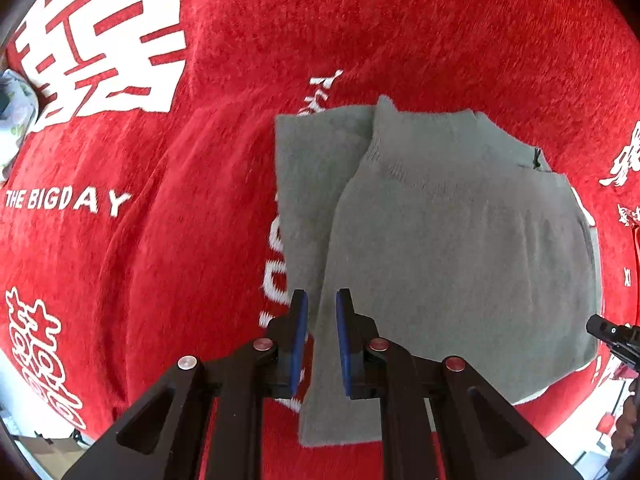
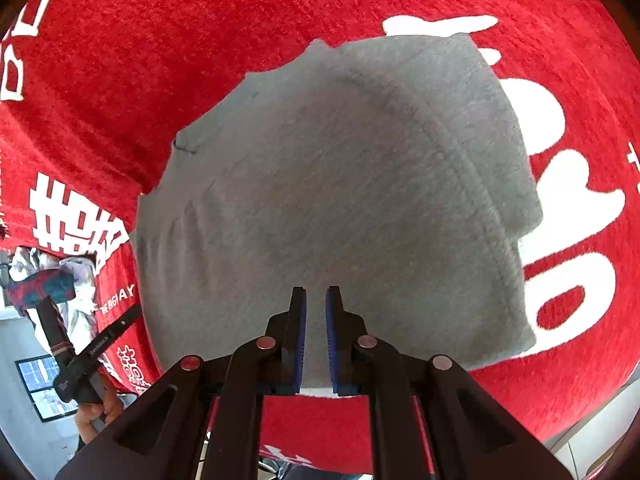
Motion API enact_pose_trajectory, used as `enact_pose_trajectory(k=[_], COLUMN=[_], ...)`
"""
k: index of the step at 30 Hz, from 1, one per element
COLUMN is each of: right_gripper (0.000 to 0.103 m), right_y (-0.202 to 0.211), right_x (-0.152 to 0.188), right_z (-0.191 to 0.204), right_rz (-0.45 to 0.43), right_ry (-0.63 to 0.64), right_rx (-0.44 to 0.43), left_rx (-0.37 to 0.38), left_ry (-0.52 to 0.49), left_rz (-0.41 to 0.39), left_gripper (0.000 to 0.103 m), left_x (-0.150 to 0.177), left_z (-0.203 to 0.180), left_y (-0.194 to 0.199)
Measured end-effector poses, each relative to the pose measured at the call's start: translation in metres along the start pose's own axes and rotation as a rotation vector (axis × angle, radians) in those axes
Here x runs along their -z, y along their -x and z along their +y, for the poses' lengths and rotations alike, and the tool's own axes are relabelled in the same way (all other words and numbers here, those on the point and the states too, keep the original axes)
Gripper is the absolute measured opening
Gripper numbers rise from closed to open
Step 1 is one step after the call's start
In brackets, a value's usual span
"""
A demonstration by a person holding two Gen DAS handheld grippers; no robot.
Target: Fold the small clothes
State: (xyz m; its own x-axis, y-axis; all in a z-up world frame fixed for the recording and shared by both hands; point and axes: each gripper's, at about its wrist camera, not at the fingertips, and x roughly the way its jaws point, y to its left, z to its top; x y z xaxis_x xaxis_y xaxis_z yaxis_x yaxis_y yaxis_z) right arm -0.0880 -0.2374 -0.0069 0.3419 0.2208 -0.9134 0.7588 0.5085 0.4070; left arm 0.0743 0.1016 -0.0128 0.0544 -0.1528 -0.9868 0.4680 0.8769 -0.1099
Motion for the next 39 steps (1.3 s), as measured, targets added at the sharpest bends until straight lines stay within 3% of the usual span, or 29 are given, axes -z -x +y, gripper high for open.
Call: enact_pose_trajectory(k=[11,12,13,14,15,17,24,28,33,39], right_gripper=[0.011,0.011,0.012,0.015,0.019,0.042,0.046,0.082,0.083,0.083], right_y=[-0.018,-0.020,-0.023,-0.025,-0.028,-0.032,-0.044,-0.053,-0.063,-0.077], right_x=[0.023,0.024,0.027,0.028,0.030,0.033,0.044,0.056,0.071,0.086], right_z=[0.032,0.035,0.040,0.043,0.047,0.052,0.075,0.093,0.107,0.101], right_rz=[0.052,0.057,0.064,0.070,0.077,0.083,0.103,0.118,0.138,0.183], right_ry=[0.064,0.071,0.081,0.087,0.090,0.093,0.134,0.183,0.215,0.135], right_rx=[-0.015,-0.017,-0.020,-0.026,-0.033,-0.038,-0.069,-0.095,-0.115,-0.170], left_rx=[-0.030,-0.025,-0.017,-0.024,-0.042,-0.050,-0.065,-0.075,-0.109,-0.106], left_ry=[0.005,0.009,0.012,0.019,0.021,-0.008,0.029,0.056,0.057,0.057], left_rz=[0.049,0.049,0.052,0.051,0.033,0.008,0.006,0.002,0.011,0.040], left_gripper=[0.017,0.024,0.068,0.102,0.103,0.103,0.103,0.103,0.103,0.103], left_x=[0.020,0.021,0.023,0.025,0.026,0.028,0.026,0.023,0.023,0.024], left_z=[0.010,0.011,0.013,0.014,0.014,0.012,0.019,0.027,0.033,0.037], left_y=[-0.005,-0.005,-0.005,-0.004,-0.001,0.005,0.007,0.003,0.000,-0.007])
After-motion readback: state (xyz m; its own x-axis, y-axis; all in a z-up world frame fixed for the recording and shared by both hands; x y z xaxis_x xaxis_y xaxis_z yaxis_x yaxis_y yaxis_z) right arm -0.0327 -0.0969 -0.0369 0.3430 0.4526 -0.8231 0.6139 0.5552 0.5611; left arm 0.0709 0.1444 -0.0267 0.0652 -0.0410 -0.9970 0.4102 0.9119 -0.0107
